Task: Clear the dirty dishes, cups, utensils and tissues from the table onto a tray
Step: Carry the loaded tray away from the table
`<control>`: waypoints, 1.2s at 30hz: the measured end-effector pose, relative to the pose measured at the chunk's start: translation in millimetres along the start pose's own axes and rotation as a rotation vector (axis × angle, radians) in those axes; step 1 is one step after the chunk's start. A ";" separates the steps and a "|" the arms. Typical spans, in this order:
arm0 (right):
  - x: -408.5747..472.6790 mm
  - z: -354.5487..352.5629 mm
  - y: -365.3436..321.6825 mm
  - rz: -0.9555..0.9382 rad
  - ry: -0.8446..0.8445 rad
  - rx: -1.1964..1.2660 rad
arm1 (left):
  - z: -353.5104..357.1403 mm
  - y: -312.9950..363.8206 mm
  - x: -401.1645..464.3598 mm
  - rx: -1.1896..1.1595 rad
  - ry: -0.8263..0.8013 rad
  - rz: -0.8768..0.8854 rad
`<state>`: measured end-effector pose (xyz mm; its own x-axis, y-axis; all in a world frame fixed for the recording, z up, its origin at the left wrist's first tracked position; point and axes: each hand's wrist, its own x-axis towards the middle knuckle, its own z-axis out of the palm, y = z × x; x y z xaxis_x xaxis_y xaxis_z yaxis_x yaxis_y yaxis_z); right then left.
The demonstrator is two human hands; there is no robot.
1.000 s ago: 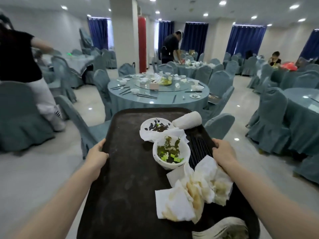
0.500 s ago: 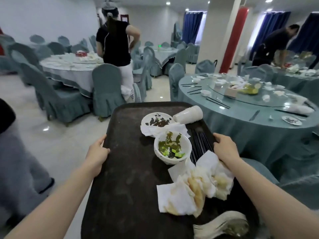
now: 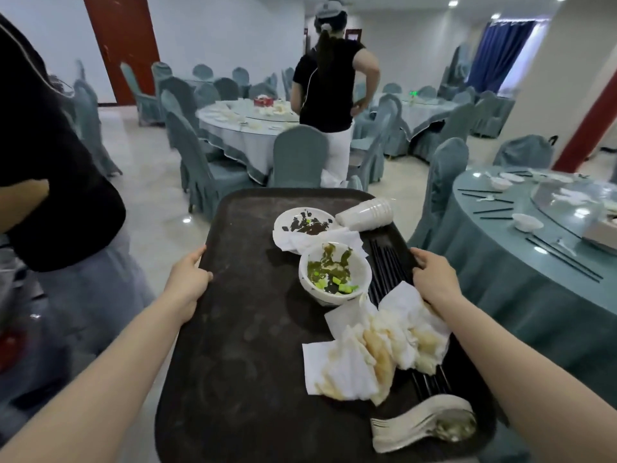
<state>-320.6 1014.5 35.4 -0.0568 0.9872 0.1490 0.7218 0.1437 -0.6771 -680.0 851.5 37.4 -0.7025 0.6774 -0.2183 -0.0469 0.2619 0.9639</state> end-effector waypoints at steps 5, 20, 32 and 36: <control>72.3 31.6 -27.3 0.018 0.001 0.004 | 10.4 29.8 80.9 -0.021 -0.009 0.002; 356.0 121.1 -45.2 0.140 0.059 -0.005 | 160.6 98.2 403.4 0.006 -0.206 0.001; 577.6 190.9 -73.6 0.307 0.229 -0.038 | 313.3 189.4 681.6 0.047 -0.417 0.065; 631.8 201.6 -76.6 0.373 0.312 -0.046 | 373.9 224.5 757.9 0.111 -0.523 0.107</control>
<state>-550.8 1641.1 36.1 0.4157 0.9021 0.1159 0.6836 -0.2259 -0.6941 -957.5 1680.7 31.5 -0.2508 0.9485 -0.1936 0.1003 0.2244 0.9693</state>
